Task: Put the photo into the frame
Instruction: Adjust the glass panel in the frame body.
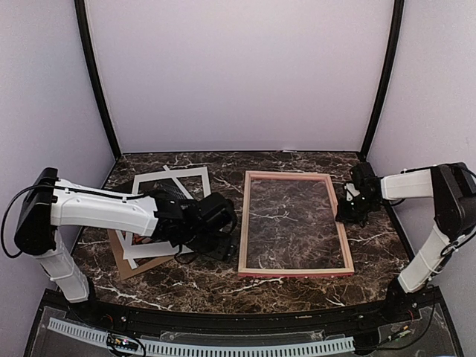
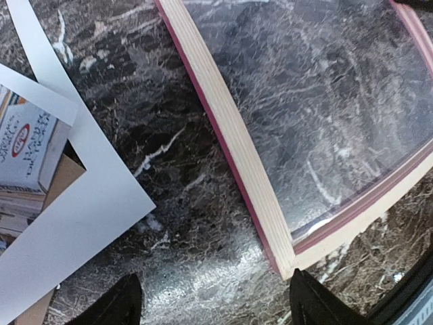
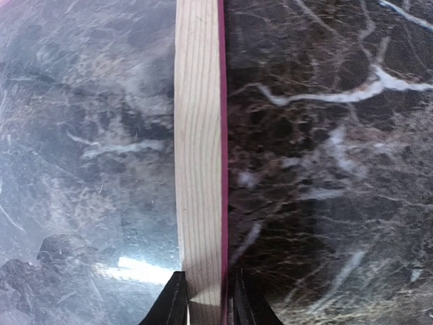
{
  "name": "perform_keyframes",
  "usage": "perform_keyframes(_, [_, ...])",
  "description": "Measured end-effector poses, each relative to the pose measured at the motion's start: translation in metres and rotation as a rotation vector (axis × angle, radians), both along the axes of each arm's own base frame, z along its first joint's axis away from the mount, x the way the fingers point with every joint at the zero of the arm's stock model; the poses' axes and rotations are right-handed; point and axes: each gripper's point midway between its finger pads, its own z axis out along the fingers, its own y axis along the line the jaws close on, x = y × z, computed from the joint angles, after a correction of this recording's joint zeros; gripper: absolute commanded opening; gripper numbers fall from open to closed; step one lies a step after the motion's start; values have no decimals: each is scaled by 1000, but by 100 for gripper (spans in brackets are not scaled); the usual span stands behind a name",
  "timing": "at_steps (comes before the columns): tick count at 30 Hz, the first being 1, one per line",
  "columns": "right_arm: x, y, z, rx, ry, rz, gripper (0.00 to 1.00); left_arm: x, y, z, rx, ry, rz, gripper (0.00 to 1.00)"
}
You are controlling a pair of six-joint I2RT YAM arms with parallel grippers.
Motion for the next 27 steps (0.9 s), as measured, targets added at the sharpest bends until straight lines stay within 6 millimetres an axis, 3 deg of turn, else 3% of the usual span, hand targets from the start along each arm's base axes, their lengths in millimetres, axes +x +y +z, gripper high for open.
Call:
perform_keyframes(5, [-4, -24, 1, -88, 9, -27, 25, 24, 13, 41, -102, -49, 51, 81])
perform_keyframes(10, [-5, -31, 3, -133, 13, -17, 29, 71, 71, 61, -144, -92, 206, 87])
perform_keyframes(12, [-4, -33, 4, -151, 16, -15, 38, 87, 99, 66, -142, -110, 274, 87])
perform_keyframes(16, [3, -35, 10, -164, -3, -11, 64, 109, 147, 66, -129, -113, 382, 88])
perform_keyframes(19, [10, -33, 18, -161, -28, -6, 74, 124, 186, 57, -114, -94, 463, 89])
perform_keyframes(24, [19, -23, 46, -125, -110, -1, 76, 137, 242, 41, -110, -51, 579, 89])
perform_keyframes(27, [25, -6, 67, -92, -174, 27, 76, 146, 273, 35, -128, -30, 637, 89])
